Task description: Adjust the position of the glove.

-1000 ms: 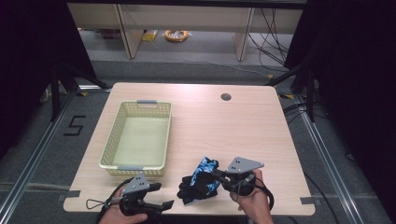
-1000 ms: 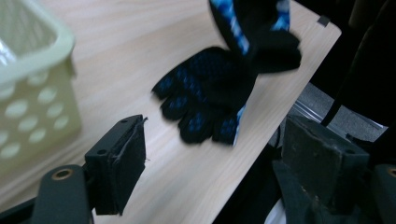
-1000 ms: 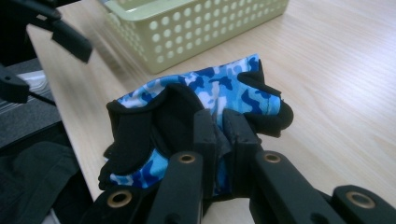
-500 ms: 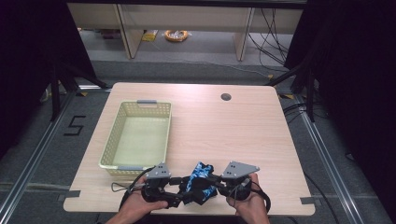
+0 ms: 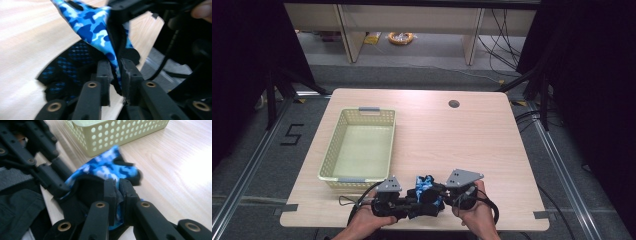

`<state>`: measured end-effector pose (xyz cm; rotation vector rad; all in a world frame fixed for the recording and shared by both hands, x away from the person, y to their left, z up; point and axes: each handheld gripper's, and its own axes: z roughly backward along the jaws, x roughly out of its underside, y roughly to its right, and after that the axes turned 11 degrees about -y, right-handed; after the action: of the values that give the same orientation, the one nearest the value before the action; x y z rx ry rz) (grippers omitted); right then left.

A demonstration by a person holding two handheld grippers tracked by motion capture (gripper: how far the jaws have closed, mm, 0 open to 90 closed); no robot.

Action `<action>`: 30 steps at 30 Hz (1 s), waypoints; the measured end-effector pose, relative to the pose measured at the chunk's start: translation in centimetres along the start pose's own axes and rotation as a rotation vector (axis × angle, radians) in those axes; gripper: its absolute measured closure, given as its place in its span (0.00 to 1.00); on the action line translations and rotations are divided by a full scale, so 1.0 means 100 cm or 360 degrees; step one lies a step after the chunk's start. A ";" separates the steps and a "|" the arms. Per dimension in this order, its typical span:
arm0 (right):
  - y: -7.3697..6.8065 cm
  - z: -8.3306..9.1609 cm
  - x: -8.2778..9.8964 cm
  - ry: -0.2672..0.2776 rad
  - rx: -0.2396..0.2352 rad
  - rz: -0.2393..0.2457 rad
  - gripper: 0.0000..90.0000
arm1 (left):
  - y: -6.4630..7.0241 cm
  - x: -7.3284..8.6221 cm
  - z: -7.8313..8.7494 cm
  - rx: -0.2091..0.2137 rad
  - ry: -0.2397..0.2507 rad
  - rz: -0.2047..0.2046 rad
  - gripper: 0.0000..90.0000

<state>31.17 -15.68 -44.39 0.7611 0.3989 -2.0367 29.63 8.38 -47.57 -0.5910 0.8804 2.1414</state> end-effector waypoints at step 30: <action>0.010 -0.042 -0.016 -0.0199 -0.0117 0.0079 0.85 | 0.000 0.019 -0.019 -0.0071 -0.0068 -0.0083 0.70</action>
<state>34.21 -12.93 -46.54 0.5901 0.3771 -1.9998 28.70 7.82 -50.02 -0.5820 0.7878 2.1235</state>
